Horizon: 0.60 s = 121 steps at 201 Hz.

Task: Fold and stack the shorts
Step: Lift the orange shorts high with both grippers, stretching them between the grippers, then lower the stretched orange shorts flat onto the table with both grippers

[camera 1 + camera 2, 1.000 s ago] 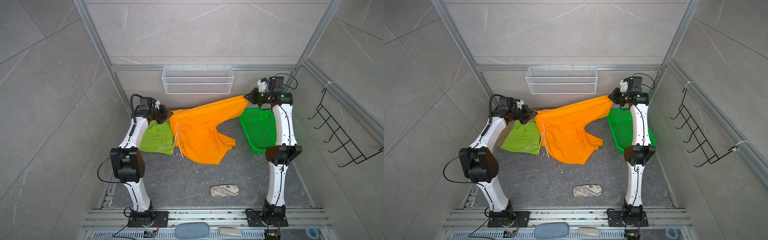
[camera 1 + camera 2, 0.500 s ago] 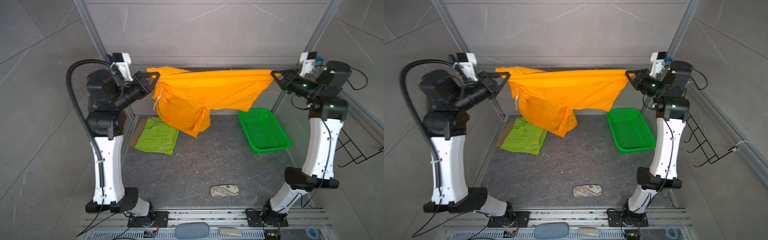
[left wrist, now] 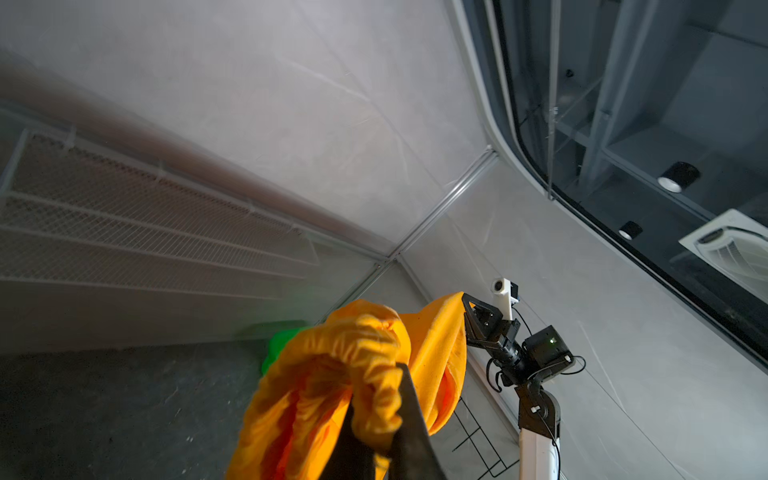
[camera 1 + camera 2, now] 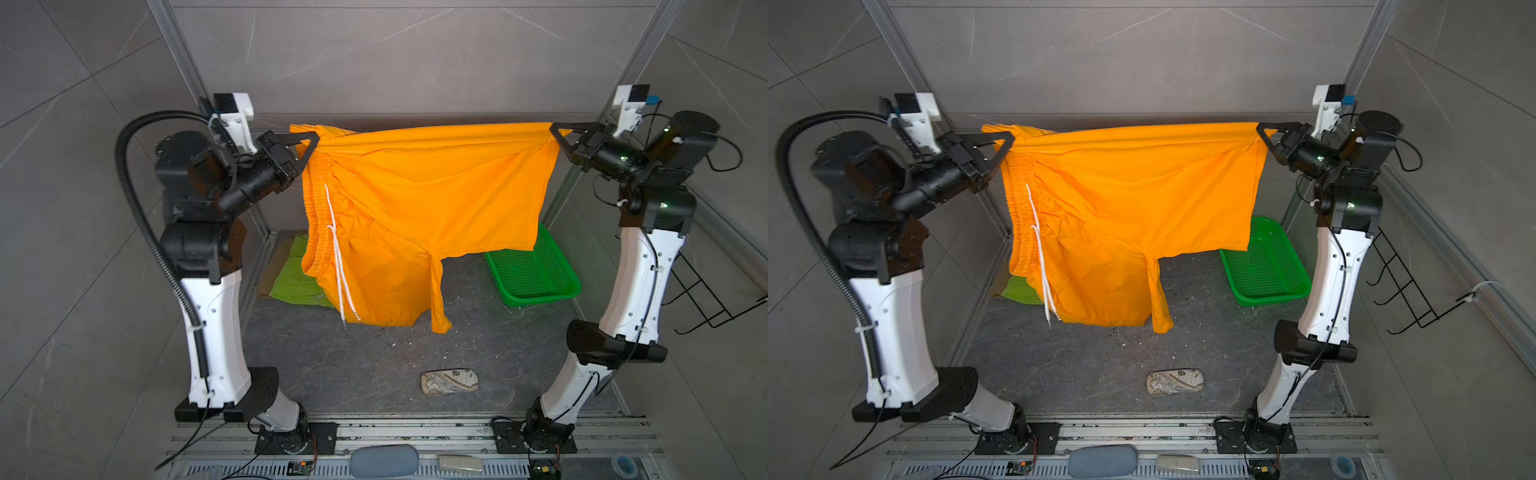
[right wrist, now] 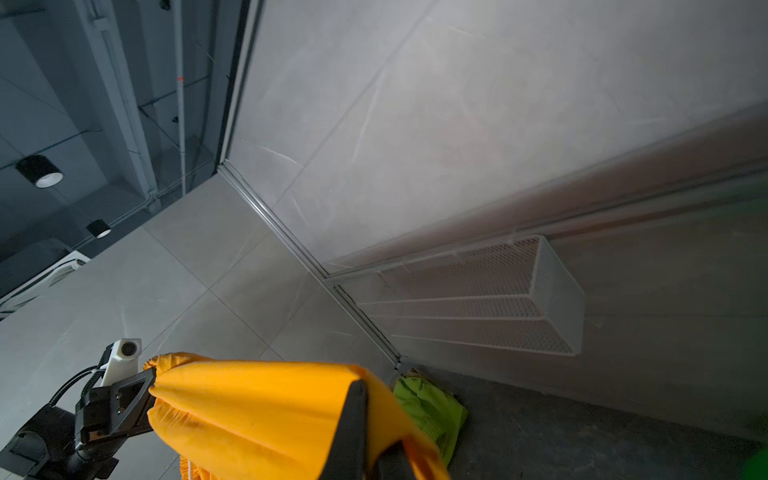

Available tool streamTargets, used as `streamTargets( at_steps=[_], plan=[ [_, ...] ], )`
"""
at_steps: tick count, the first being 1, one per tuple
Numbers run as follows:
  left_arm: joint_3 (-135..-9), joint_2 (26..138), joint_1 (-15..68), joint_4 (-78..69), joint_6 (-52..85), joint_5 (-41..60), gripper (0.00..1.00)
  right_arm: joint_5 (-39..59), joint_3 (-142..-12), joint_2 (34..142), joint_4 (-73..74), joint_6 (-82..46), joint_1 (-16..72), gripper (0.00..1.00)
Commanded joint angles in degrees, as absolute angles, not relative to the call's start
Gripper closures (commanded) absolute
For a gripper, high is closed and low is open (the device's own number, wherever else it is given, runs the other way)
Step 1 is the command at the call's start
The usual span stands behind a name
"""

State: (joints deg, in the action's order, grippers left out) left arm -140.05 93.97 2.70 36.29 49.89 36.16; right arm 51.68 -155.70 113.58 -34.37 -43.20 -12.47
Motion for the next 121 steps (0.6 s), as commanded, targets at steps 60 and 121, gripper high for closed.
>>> streamTargets(
  at_steps=[60,121],
  plan=[
    [-115.3,107.5,-0.6,31.9,42.9,25.2,1.00,24.3,-162.6,138.7,-53.2,-25.9,-7.3,1.00],
    [-111.5,114.0,-0.6,32.3,37.6,23.2,1.00,23.4,-166.1,140.6,-52.8,-26.3,-6.3,1.00]
  ],
)
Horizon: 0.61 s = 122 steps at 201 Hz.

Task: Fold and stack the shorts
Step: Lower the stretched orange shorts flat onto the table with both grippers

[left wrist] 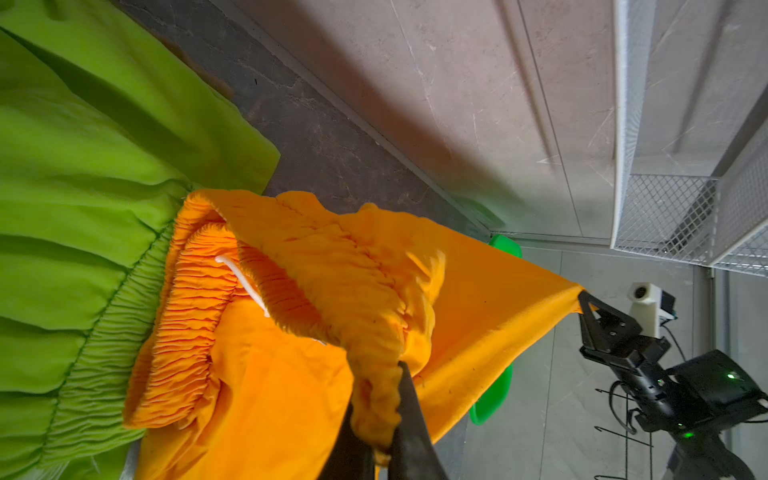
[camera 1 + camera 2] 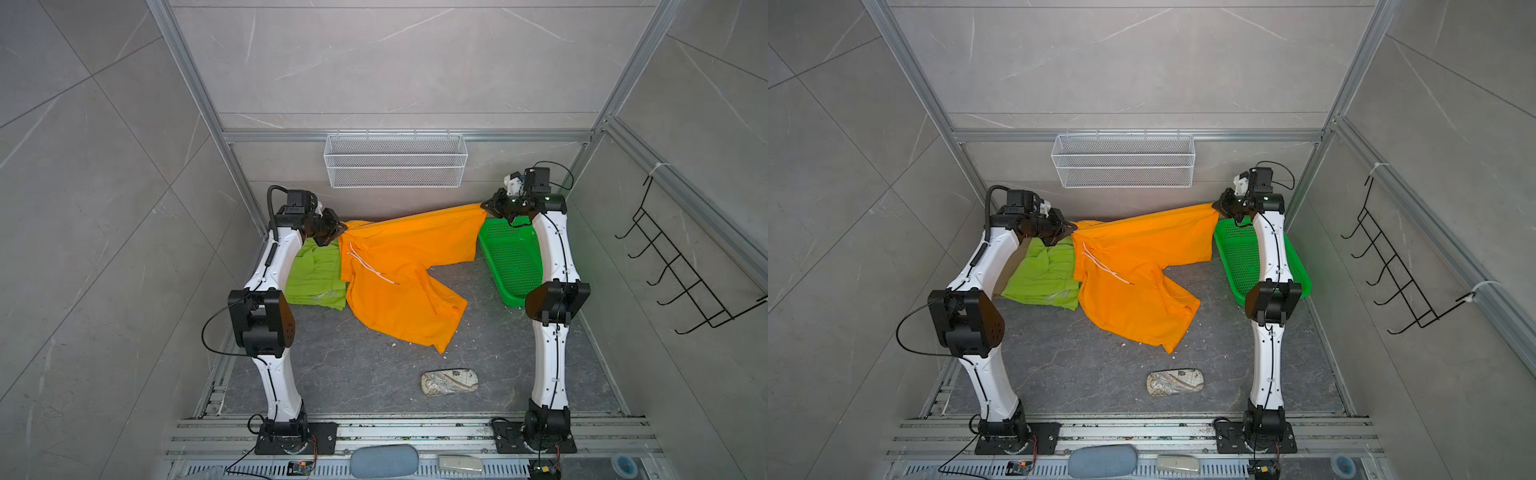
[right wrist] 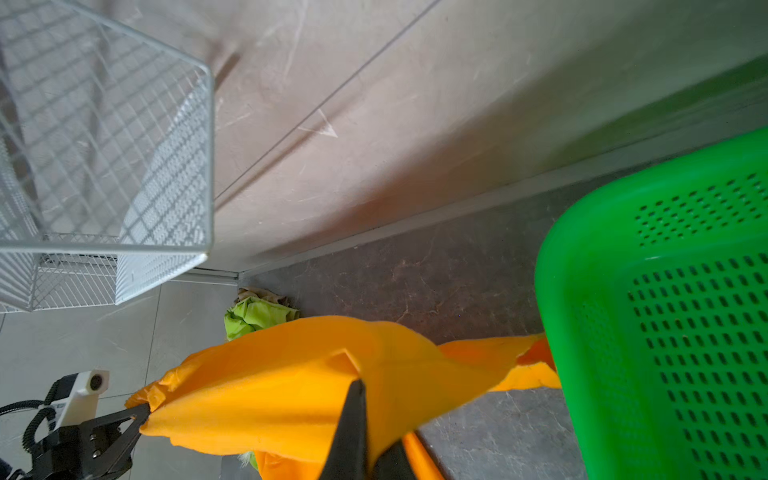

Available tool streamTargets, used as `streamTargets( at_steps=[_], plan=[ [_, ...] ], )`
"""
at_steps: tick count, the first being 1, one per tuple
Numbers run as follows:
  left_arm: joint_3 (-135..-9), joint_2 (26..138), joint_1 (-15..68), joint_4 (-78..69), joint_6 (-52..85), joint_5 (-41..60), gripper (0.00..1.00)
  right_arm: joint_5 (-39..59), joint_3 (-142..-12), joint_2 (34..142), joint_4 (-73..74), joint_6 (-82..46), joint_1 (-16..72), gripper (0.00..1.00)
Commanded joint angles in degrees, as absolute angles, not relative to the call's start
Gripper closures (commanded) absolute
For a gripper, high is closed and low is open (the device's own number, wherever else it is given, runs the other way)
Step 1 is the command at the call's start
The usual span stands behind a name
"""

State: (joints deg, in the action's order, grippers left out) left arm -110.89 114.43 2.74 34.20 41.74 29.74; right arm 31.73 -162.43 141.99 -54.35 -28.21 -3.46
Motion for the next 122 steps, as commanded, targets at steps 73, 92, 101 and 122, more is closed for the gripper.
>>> streamTargets(
  at_steps=[73,92,101,122],
  plan=[
    [-102.2,109.1,-0.5,30.0,38.0,24.0,1.00,20.7,-145.2,133.2,-50.6,-21.1,-1.2,1.00],
    [-98.2,107.0,-0.4,29.0,38.1,24.5,1.00,20.3,-140.6,133.4,-48.1,-21.5,-0.6,1.00],
    [-96.6,106.4,-0.4,28.8,37.8,24.3,1.00,20.1,-139.8,134.2,-47.6,-21.5,-0.5,1.00],
    [-94.5,106.4,-0.4,29.1,36.8,24.1,1.00,19.9,-141.7,137.7,-49.2,-21.6,-0.4,0.90]
  ],
)
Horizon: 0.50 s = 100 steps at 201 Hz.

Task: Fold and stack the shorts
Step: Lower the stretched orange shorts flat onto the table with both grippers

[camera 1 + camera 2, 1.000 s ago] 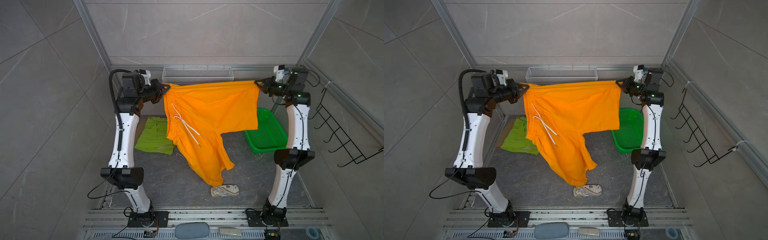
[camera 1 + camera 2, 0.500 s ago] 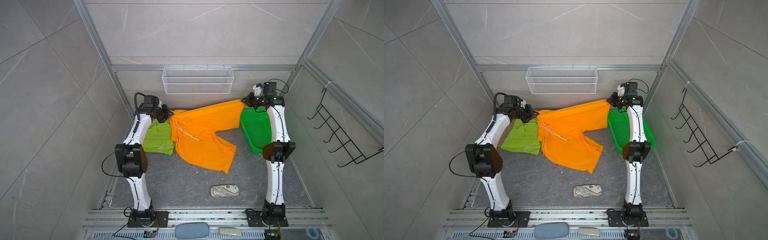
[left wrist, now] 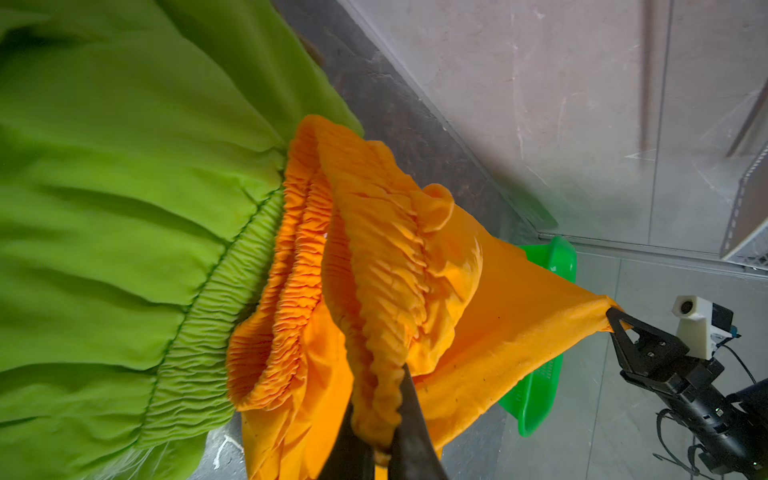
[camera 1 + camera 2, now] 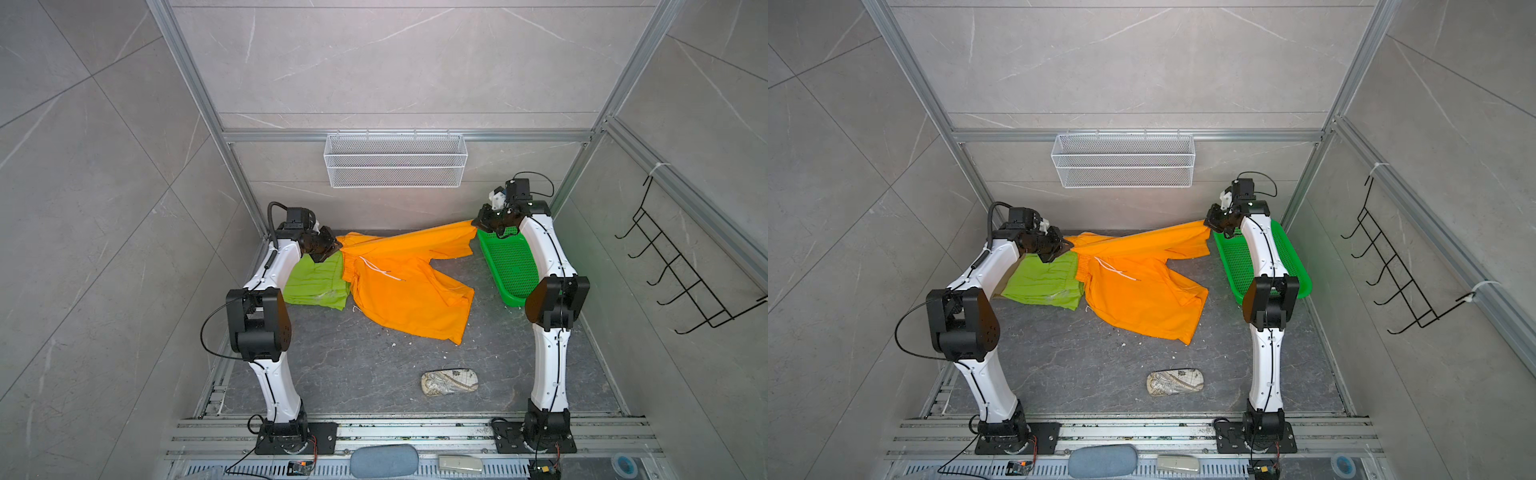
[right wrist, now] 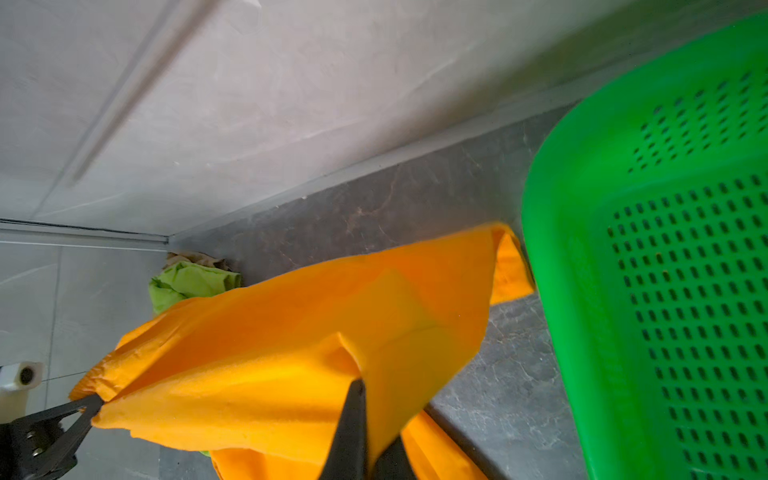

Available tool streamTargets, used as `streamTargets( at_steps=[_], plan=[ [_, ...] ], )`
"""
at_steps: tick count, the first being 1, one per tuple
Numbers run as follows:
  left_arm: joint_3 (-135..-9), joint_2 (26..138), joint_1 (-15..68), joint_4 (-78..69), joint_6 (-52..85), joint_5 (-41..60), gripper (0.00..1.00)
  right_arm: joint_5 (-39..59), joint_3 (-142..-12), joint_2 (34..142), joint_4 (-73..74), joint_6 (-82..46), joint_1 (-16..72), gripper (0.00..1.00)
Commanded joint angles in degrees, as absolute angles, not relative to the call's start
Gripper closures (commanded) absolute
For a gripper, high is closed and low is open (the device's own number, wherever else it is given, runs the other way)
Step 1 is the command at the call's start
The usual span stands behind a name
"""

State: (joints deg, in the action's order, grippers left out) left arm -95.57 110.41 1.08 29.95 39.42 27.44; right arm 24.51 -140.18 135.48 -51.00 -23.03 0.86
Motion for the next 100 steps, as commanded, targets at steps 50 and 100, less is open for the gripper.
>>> streamTargets(
  at_steps=[50,100],
  plan=[
    [-91.6,107.3,-0.3,27.8,36.8,24.7,1.00,18.8,-147.1,139.5,-57.5,-19.0,0.8,0.43],
    [-90.0,106.6,-0.1,27.1,36.6,25.0,1.00,18.0,-127.3,128.8,-50.6,-20.2,2.7,0.17]
  ],
)
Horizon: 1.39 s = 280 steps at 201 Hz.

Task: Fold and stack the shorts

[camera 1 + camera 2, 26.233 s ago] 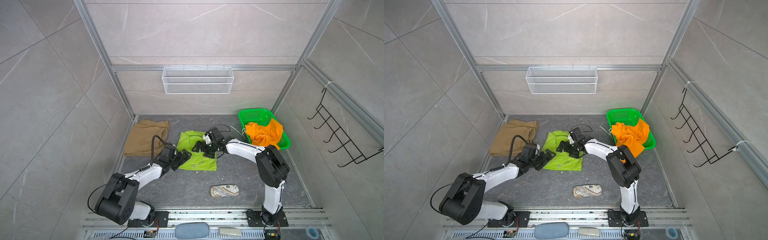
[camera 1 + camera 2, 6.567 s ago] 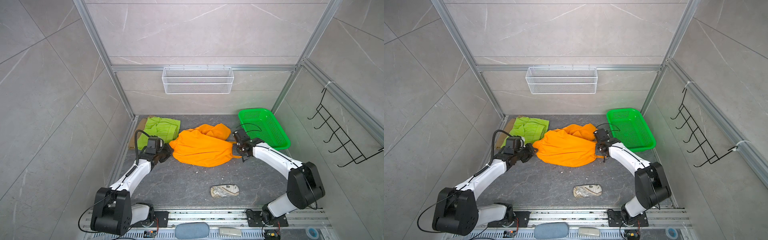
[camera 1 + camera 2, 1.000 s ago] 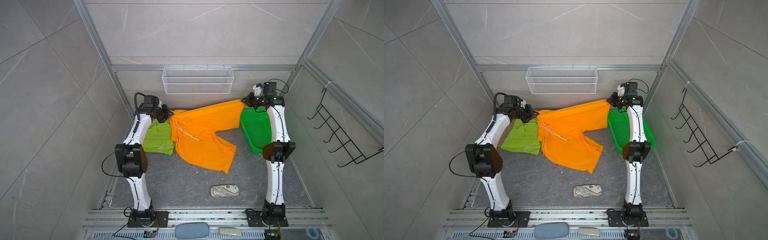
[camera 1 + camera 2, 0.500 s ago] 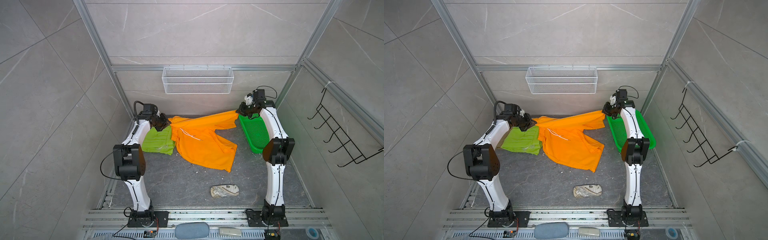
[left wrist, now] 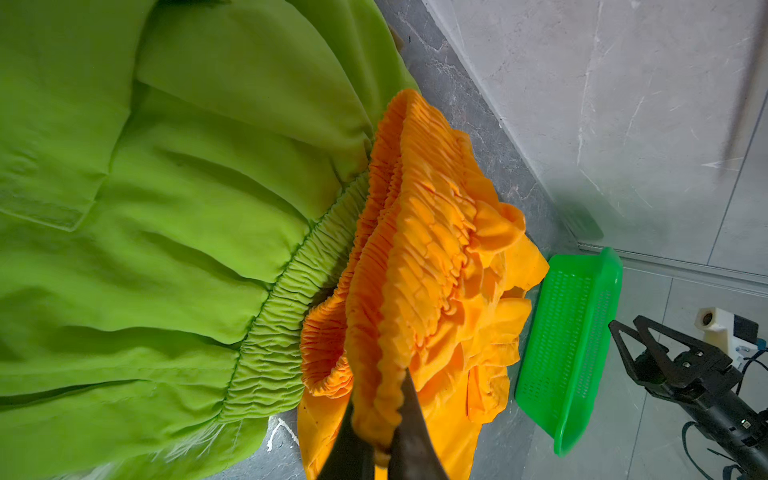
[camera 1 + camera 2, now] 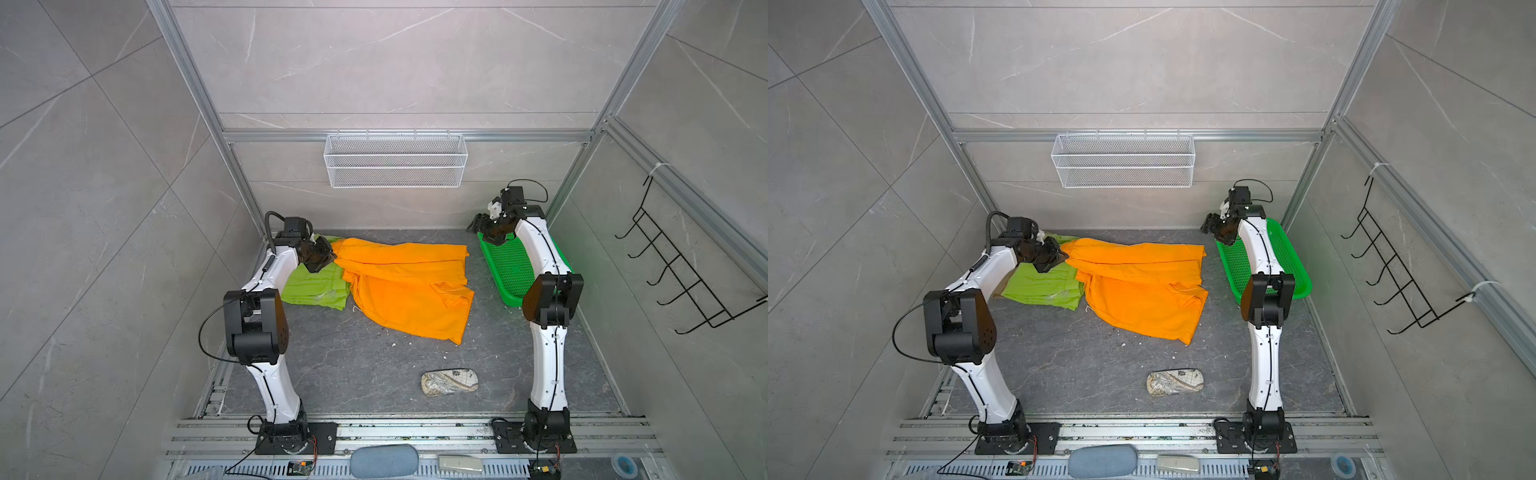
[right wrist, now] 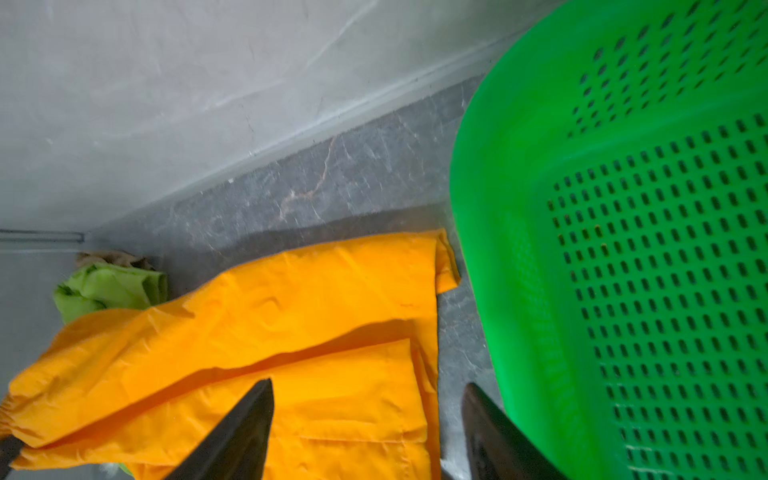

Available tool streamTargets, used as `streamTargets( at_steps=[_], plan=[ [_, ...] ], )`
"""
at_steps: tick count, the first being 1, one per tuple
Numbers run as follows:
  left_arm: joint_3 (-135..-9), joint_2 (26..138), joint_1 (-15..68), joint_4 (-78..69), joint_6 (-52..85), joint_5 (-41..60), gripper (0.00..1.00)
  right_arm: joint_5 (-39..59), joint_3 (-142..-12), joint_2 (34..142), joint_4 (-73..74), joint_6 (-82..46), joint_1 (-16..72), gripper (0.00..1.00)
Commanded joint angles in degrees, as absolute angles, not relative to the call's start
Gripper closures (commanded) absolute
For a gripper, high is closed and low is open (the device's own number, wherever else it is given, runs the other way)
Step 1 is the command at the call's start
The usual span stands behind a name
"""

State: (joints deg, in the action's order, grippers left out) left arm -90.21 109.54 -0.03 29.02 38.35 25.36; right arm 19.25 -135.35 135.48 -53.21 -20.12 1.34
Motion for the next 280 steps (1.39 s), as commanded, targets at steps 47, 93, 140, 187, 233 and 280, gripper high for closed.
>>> streamTargets(
  at_steps=[47,93,140,187,233,280],
  plan=[
    [-88.9,106.0,-0.1,26.4,36.5,25.8,1.00,14.1,-116.6,125.4,-47.3,-19.2,2.2,0.01],
    [-90.3,105.4,-0.3,25.0,38.9,28.3,1.00,6.3,-118.7,124.4,-50.0,-16.4,2.3,0.01],
    [-94.7,107.2,-0.4,20.0,47.2,35.7,1.00,9.6,-108.6,114.5,-46.8,-15.0,8.0,0.01],
    [-95.3,109.4,-1.6,14.1,54.7,38.7,1.00,17.1,-87.2,105.1,-36.2,-19.2,18.9,0.01],
    [-96.3,114.4,-1.8,9.9,60.4,39.6,1.00,17.5,-81.4,109.1,-29.2,-24.0,28.3,0.01],
    [-96.3,116.9,-2.5,9.7,60.2,37.9,1.00,15.2,-80.7,114.8,-27.5,-25.6,27.3,0.01]
  ],
)
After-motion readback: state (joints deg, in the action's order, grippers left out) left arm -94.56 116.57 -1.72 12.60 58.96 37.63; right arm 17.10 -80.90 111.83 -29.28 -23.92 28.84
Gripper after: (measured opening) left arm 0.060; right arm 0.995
